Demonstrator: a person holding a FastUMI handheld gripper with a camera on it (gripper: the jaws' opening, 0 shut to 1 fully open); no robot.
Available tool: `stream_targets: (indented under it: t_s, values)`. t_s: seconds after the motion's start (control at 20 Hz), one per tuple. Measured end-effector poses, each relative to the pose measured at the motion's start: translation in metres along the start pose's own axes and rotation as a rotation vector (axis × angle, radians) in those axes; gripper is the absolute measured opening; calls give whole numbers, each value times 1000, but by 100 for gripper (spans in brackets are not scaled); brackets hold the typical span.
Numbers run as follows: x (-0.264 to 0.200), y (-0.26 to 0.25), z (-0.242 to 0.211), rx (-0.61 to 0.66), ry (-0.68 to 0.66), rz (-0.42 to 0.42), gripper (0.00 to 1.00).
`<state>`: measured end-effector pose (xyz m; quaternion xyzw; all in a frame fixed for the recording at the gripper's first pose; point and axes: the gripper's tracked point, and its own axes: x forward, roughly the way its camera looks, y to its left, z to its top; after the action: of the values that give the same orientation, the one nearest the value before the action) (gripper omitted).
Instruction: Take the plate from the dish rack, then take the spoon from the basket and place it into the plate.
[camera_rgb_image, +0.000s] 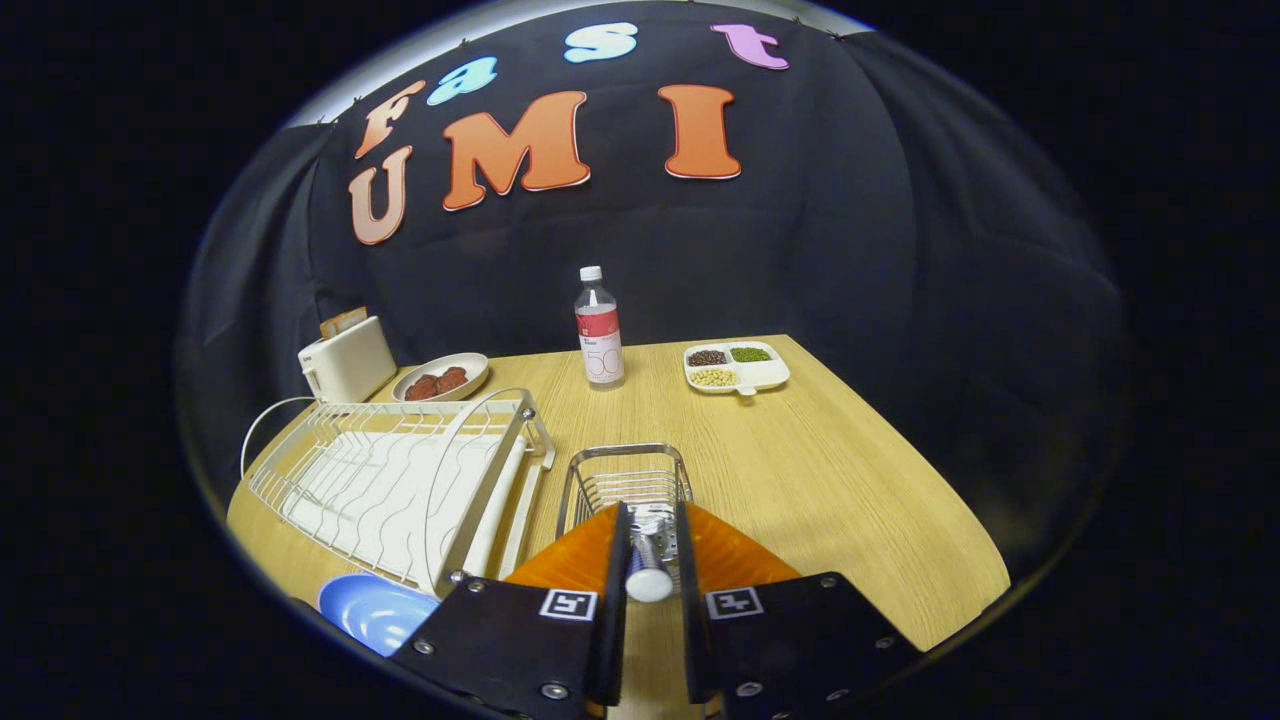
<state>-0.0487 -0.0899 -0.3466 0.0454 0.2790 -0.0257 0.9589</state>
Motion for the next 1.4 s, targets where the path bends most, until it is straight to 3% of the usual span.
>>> stream_targets:
  t_s: [0.05,0.25,0.4,0.8,1.15,1.4]
  values:
    - [-3,4,-1,16,14,10,19]
    - [-1,7,6,29,44,18,14]
    - [-6,10,24,59,27,35,13]
    - [-54,3,68,-8,-25,12,13]
    - [-108,47,105,11,-99,140,13]
    - [-132,86,91,-2,-94,242,13]
